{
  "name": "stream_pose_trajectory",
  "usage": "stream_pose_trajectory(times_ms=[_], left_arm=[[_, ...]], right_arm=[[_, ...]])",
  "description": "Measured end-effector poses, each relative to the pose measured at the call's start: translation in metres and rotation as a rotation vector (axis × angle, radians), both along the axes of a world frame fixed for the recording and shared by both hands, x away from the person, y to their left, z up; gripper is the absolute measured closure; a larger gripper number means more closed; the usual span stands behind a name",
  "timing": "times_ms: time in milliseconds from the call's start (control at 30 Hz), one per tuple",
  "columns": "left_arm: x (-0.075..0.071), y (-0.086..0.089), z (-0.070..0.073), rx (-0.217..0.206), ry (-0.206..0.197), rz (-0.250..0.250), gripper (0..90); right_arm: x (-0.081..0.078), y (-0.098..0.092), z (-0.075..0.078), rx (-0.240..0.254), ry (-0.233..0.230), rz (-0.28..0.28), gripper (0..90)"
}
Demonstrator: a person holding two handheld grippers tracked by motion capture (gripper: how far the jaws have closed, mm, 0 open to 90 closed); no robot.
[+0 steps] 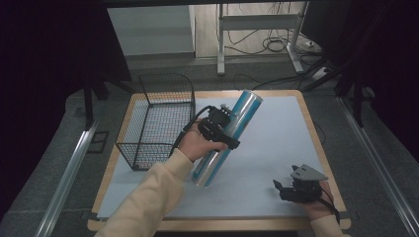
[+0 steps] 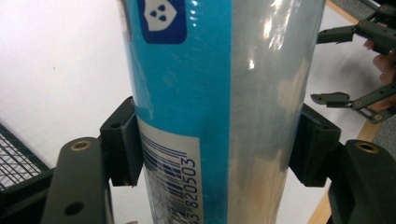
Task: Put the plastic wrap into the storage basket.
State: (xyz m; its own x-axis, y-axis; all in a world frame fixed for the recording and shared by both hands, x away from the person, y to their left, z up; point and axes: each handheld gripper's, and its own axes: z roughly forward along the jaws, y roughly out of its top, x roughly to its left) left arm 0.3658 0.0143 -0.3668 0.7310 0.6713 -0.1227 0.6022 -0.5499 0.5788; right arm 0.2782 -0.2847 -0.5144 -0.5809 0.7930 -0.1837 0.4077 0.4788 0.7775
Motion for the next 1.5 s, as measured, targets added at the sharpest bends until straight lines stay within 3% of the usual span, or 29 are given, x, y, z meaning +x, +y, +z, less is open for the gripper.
stream_pose_trajectory(times_ms=[333,1167,1500], left_arm=[[0.008,-0.003,0.013,0.0,-0.032,0.008,32.0],[0.048,-0.002,0.017,0.025,-0.037,0.036,32.1],[0.06,0.008,0.035,0.03,-0.072,0.052,32.1]], right_arm=[[0.0,0.0,0.0,-0.002,0.001,0.004,16.0],[0.001,-0.001,-0.001,0.001,0.0,0.003,16.0],[0.001,-0.002,0.0,0.002,0.004,0.0,16.0]])
